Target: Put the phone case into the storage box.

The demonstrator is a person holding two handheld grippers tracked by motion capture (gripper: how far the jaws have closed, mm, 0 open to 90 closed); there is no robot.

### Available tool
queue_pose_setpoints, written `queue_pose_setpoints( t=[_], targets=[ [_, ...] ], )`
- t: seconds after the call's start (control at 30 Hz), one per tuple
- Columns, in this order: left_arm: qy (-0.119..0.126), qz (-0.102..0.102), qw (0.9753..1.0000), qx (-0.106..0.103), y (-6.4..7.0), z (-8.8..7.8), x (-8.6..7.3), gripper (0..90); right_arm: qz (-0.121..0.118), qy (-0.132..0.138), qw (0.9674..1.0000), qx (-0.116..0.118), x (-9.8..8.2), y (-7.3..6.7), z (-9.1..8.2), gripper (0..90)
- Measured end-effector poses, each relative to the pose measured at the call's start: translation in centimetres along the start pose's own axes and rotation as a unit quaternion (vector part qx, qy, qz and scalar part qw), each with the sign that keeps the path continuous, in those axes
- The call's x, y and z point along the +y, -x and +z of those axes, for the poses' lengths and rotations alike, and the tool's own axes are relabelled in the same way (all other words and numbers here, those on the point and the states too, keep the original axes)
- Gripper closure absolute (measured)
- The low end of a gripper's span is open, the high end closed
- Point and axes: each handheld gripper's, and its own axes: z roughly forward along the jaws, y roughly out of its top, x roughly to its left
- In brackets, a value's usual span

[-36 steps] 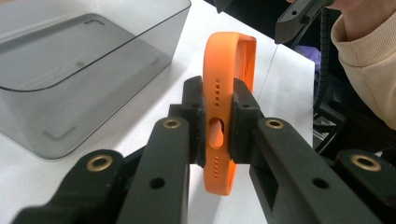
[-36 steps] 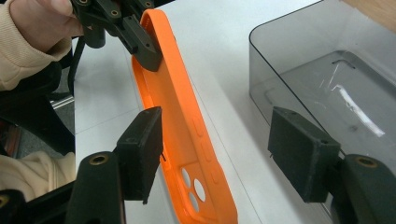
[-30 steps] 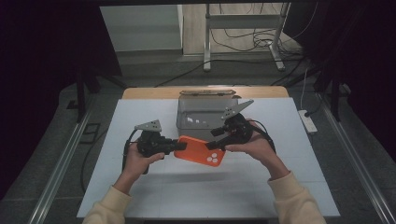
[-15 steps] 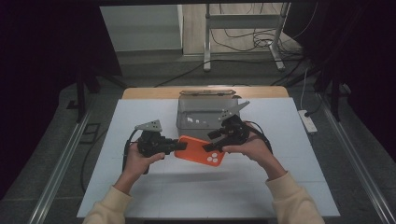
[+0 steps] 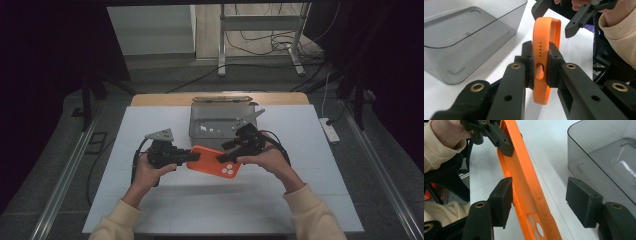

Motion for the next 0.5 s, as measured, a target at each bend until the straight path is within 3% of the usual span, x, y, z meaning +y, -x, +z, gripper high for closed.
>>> queue_pose_setpoints(
  t=[0.37,0.5],
  targets=[
    [0.0,0.002,1.0,-0.003,0.16,0.19,0.04,80.1,0.008,-0.001,0.9999,0.015,-0.06,0.11,0.44,46.5],
    [0.001,0.003,1.0,-0.004,0.24,0.2,0.04,80.1,0.009,-0.006,0.9997,0.024,-0.15,0.19,0.8,54.7]
  ],
)
